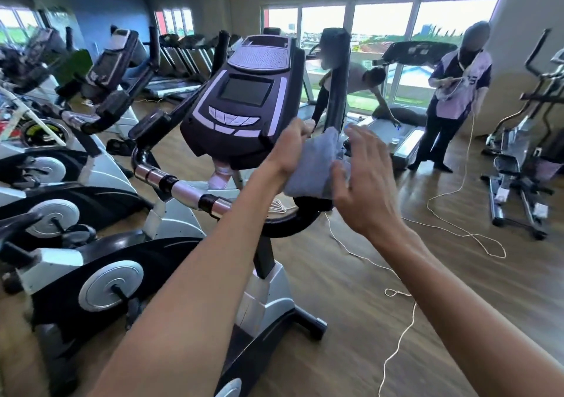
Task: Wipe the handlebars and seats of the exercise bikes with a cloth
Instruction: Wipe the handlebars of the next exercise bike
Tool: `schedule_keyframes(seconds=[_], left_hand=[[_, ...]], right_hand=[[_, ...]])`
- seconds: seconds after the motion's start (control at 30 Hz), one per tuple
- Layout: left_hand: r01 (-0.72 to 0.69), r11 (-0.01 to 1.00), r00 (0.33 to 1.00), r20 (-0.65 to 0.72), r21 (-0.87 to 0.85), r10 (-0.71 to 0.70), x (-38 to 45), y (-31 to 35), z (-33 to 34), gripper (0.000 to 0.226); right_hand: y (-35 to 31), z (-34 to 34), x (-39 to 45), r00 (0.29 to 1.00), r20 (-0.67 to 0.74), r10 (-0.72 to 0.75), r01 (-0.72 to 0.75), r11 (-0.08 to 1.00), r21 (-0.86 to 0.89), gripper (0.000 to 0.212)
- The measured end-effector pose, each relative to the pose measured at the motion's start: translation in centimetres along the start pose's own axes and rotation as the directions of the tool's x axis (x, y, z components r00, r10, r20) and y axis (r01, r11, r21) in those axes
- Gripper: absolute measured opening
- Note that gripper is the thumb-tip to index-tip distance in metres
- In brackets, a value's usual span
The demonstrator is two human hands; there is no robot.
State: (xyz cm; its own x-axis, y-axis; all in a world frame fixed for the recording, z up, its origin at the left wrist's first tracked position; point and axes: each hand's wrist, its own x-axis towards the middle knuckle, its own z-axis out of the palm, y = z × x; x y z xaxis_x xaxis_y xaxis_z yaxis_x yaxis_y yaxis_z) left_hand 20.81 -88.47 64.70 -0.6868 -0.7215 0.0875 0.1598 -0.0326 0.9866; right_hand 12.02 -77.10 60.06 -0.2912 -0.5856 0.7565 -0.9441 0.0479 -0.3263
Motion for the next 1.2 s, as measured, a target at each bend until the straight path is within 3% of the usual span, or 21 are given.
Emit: schedule_keyframes(seconds=[0.03, 0.1, 0.17, 0.33, 0.43, 0.53, 0.63, 0.7, 0.83, 0.93, 1.07, 1.13, 1.2], left_hand=[[0.024, 0.995, 1.000, 0.011, -0.092, -0.023, 0.3, -0.1, -0.7, 0.020], [0.057, 0.976, 0.995, 0.087, -0.211, -0.040, 0.4, -0.2, -1.7, 0.051], [0.041, 0.977, 0.993, 0.120, -0.210, -0.016, 0.1, 0.0, -1.9, 0.068], [-0.039, 0.909, 0.987, -0.155, -0.414, -0.028, 0.3, 0.1, -3.8, 0.076], [0.037, 0.973, 0.968, -0.234, -0.227, -0.091, 1.1, -1.3, -4.9, 0.073], [0.111, 0.960, 0.956, -0.237, -0.259, -0.174, 1.4, -2.5, -5.2, 0.075], [0.113, 0.970, 0.953, -0.253, -0.216, -0.167, 1.9, -3.4, -5.8, 0.071], [0.133, 0.987, 0.957, -0.247, -0.090, -0.152, 2.2, -4.2, -6.3, 0.063], [0.240, 0.946, 0.964, -0.170, 0.219, -0.205, 1.1, -5.8, -7.3, 0.056], [0.226, 0.904, 0.974, -0.109, 0.362, -0.199, 0.1, -6.9, -7.8, 0.058], [0.161, 0.905, 0.985, -0.121, 0.393, -0.123, -0.5, -7.5, -7.6, 0.063], [0.113, 0.896, 0.989, -0.135, 0.429, -0.060, -0.7, -8.0, -7.5, 0.065], [0.067, 0.888, 0.989, -0.145, 0.454, -0.001, -0.8, -8.2, -7.6, 0.063]], right_hand=[[-0.6, 0.3, 0.2, 0.995, 0.049, -0.092, 0.098, 0.986, -0.134, 0.059], [-2.3, 1.2, 0.7, 0.969, 0.165, -0.182, 0.227, 0.918, -0.324, 0.068], [-4.0, 2.2, 1.3, 0.950, 0.277, -0.142, 0.252, 0.874, -0.416, 0.075], [-3.1, 3.6, 2.0, 0.935, 0.355, -0.017, 0.204, 0.844, -0.495, 0.074], [-3.8, 3.7, 3.0, 0.913, 0.404, 0.061, 0.182, 0.824, -0.537, 0.067], [-4.6, 4.6, 3.8, 0.904, 0.408, 0.130, 0.136, 0.816, -0.562, 0.075], [-3.3, 5.1, 3.8, 0.929, 0.367, 0.054, 0.169, 0.819, -0.548, 0.086], [-2.1, 4.9, 4.7, 0.929, 0.370, 0.014, 0.205, 0.813, -0.545, 0.076], [-2.0, 4.7, 8.0, 0.931, 0.357, 0.077, 0.120, 0.860, -0.497, 0.052], [-2.0, 4.3, 5.7, 0.928, 0.373, -0.016, 0.202, 0.862, -0.466, 0.056], [-0.5, 2.5, 1.3, 0.905, 0.321, -0.280, 0.374, 0.884, -0.282, 0.063], [-0.2, 2.5, 1.9, 0.881, 0.351, -0.317, 0.409, 0.883, -0.228, 0.064], [-0.7, 3.0, 3.4, 0.870, 0.421, -0.255, 0.384, 0.888, -0.255, 0.069]])
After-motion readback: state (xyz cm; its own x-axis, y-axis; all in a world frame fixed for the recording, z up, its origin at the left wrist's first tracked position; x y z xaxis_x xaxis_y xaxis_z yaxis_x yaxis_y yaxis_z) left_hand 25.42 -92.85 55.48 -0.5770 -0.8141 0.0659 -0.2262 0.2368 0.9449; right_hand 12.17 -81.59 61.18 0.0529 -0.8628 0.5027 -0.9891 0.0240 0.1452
